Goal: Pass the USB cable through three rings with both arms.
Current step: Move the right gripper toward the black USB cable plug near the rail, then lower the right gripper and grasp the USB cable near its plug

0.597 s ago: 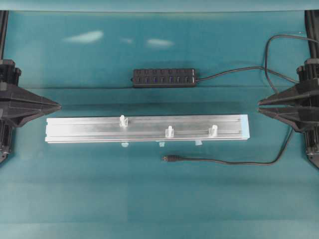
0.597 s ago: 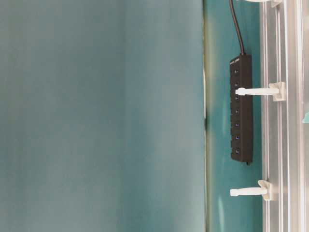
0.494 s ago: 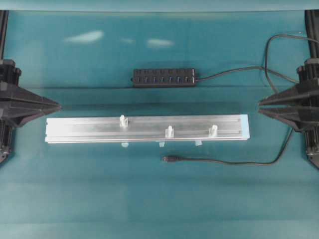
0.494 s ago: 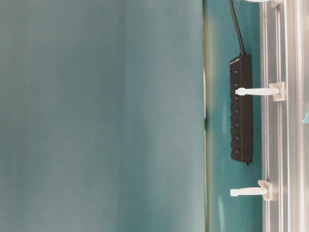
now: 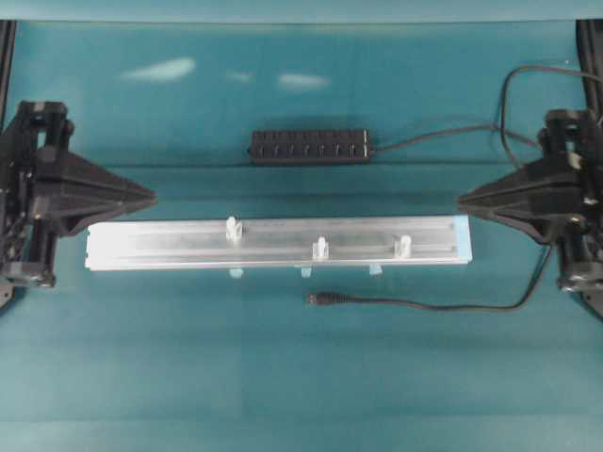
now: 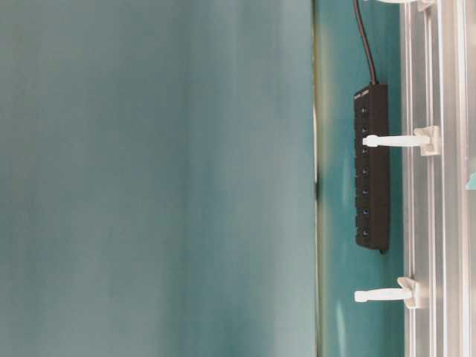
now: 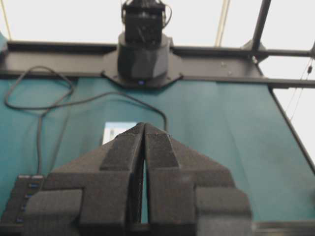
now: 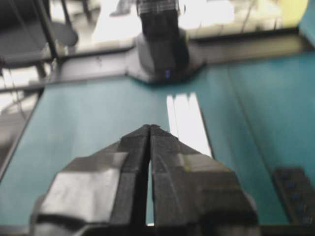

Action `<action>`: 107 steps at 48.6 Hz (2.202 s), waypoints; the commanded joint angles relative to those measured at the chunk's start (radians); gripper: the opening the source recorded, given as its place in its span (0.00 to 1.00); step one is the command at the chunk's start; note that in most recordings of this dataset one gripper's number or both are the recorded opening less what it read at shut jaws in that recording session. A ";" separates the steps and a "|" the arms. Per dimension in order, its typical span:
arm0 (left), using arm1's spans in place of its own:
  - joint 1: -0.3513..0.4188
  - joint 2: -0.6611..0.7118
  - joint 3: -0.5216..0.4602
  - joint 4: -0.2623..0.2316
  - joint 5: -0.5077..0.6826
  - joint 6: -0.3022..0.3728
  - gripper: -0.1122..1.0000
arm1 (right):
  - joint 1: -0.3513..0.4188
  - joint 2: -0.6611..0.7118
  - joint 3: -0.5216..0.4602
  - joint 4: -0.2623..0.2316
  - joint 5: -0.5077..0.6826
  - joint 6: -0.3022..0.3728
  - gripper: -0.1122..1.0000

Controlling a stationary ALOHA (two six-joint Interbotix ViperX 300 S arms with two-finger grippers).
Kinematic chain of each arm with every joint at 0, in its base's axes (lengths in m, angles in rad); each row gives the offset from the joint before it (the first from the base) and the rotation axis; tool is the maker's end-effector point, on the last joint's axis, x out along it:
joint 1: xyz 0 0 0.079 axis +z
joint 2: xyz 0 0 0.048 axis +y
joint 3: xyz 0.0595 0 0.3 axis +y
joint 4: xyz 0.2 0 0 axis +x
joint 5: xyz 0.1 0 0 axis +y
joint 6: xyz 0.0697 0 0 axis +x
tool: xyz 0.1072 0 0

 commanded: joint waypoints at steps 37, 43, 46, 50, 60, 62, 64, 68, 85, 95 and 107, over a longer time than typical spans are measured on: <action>-0.002 0.029 -0.049 0.003 0.058 -0.003 0.16 | 0.055 0.558 -0.413 0.002 0.580 0.020 0.72; -0.002 0.029 -0.049 0.003 0.077 0.002 0.27 | 0.066 0.647 -0.456 -0.002 0.666 0.017 0.76; -0.002 0.029 -0.049 0.002 0.081 0.003 0.28 | 0.071 0.687 -0.483 -0.006 0.706 0.017 0.75; 0.000 0.028 -0.049 0.003 0.081 0.005 0.28 | 0.078 0.724 -0.509 -0.009 0.730 0.017 0.72; 0.000 0.028 -0.049 0.003 0.081 0.005 0.28 | 0.081 0.787 -0.523 -0.011 0.736 0.017 0.38; 0.000 0.028 -0.051 0.003 0.081 0.005 0.28 | 0.081 0.795 -0.523 -0.011 0.736 0.017 0.29; 0.000 0.028 -0.051 0.003 0.081 0.005 0.28 | 0.081 0.801 -0.523 -0.012 0.735 0.017 0.21; 0.002 0.028 -0.051 0.003 0.081 0.005 0.28 | 0.081 0.811 -0.523 -0.011 0.724 0.017 0.10; 0.002 0.029 -0.051 0.003 0.080 0.005 0.28 | 0.081 0.870 -0.523 -0.009 0.667 0.014 0.10; 0.000 0.028 -0.051 0.003 0.081 0.000 0.28 | 0.081 0.923 -0.523 -0.008 0.663 0.014 0.39; 0.002 0.028 -0.051 0.003 0.081 0.000 0.28 | 0.089 0.980 -0.528 -0.011 0.655 0.011 0.56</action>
